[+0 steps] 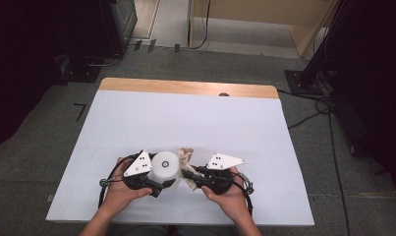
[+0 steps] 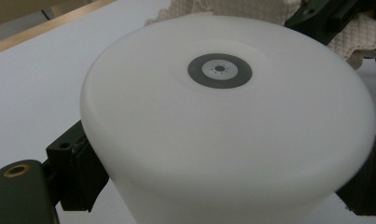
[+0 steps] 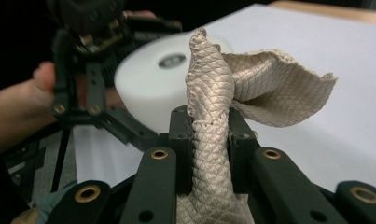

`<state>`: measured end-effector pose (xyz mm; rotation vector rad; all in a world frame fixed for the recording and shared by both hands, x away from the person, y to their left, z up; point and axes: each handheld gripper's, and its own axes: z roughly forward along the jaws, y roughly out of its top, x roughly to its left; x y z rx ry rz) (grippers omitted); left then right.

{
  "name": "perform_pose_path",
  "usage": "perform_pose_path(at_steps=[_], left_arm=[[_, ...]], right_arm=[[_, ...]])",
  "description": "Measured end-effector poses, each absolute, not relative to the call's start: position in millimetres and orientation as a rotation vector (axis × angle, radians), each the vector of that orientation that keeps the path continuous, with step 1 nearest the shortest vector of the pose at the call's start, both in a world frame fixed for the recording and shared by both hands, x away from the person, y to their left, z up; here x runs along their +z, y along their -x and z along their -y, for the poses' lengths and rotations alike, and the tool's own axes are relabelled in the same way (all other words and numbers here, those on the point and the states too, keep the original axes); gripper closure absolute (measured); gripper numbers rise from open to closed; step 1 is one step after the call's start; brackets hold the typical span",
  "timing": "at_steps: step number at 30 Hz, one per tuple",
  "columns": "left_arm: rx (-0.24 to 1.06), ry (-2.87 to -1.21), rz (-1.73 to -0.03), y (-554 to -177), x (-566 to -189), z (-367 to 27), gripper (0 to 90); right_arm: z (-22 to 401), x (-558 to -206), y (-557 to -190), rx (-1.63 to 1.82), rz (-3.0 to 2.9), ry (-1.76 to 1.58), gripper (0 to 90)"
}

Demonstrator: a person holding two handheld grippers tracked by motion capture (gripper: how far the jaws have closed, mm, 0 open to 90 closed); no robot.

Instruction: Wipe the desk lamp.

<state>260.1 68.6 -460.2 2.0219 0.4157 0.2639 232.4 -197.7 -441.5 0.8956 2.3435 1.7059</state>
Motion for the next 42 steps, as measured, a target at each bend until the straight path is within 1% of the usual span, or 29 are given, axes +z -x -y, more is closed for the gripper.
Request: perform_pose_path(at_steps=[2, 5, 8, 12, 17, 24, 26, 29, 37, 42], left_arm=[[0.264, -2.021, -0.416, -260, -460, -69, 8.5], [0.263, -2.022, -0.419, -260, -460, -68, 8.5], [0.263, -2.027, -0.423, -260, -460, -68, 8.5], [0.262, -2.026, -0.424, -260, -460, -68, 8.5], [0.261, -2.026, -0.423, -260, -460, -68, 8.5], [0.261, -2.026, -0.425, -260, -460, -68, 8.5], [0.261, -2.026, -0.424, -259, -460, -68, 8.5], [0.260, -2.026, -0.424, -260, -460, -68, 8.5], [0.254, -2.027, -0.419, -260, -460, -68, 8.4], [0.256, -2.025, -0.419, -260, -460, -68, 8.4]], right_arm=[[198, -444, -233, 1.713, -2.342, -0.904, 76.7], [198, -458, -238, 1.709, -2.364, -0.968, 76.8], [194, -477, -242, 1.626, -2.421, -1.018, 76.8], [187, -490, -244, 1.497, -2.476, -1.057, 76.9], [187, -483, -243, 1.507, -2.456, -1.045, 77.0], [193, -444, -232, 1.671, -2.258, -0.934, 77.2], [193, -439, -229, 1.684, -2.244, -0.903, 77.2], [195, -445, -232, 1.703, -2.266, -0.911, 77.2], [191, -481, -242, 1.593, -2.383, -0.999, 77.2], [191, -487, -246, 1.561, -2.438, -1.007, 77.1]])
